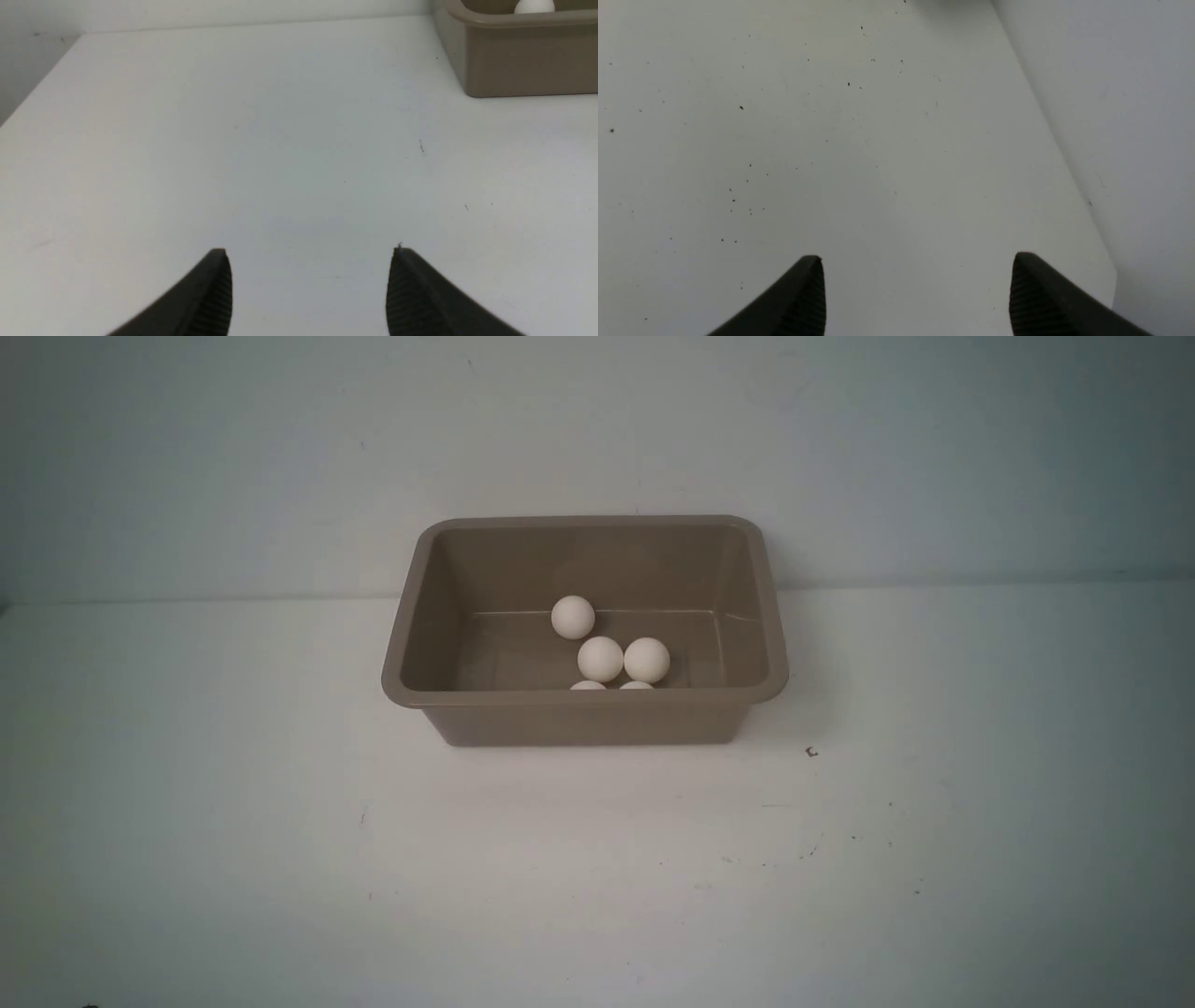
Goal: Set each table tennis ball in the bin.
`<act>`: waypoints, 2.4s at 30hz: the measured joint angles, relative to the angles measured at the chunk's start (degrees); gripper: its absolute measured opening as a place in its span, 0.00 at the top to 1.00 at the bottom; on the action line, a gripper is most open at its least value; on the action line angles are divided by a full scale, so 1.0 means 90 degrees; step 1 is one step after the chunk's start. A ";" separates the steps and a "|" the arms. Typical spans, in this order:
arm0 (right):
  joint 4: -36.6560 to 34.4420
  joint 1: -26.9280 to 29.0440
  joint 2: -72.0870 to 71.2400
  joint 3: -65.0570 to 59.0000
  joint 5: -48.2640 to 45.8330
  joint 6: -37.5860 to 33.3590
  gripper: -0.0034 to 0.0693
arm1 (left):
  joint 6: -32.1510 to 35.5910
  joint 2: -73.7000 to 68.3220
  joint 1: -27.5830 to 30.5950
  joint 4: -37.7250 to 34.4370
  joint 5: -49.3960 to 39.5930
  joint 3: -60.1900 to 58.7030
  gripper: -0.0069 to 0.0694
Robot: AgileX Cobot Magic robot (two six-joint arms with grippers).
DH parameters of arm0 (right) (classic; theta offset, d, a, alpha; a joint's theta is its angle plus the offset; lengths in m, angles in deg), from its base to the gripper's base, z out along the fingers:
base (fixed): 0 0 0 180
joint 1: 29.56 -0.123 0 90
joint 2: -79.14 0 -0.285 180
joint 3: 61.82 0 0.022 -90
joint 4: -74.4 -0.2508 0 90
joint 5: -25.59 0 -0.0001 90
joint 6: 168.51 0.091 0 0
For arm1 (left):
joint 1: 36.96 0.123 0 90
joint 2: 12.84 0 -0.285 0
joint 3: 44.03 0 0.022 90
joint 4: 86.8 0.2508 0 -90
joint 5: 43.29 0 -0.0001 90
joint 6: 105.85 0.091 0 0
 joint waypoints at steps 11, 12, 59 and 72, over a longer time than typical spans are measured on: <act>-0.2339 0.0000 0.0000 0.1169 -0.0489 0.0000 0.29 | 0.0000 0.0000 0.0000 0.0000 0.0000 0.0000 0.38; -0.2586 0.0000 0.0000 0.1295 -0.0428 0.0000 0.29 | 0.0000 0.0000 0.0000 0.0000 0.0000 0.0000 0.38; 0.1667 0.0000 0.0000 -0.0386 0.1985 0.7746 0.29 | 0.0000 0.0000 0.0000 -0.0007 0.0000 0.0000 0.38; 0.1667 0.0000 0.0000 -0.0386 0.1985 0.7746 0.29 | 0.0000 0.0000 0.0000 -0.0007 0.0000 0.0000 0.38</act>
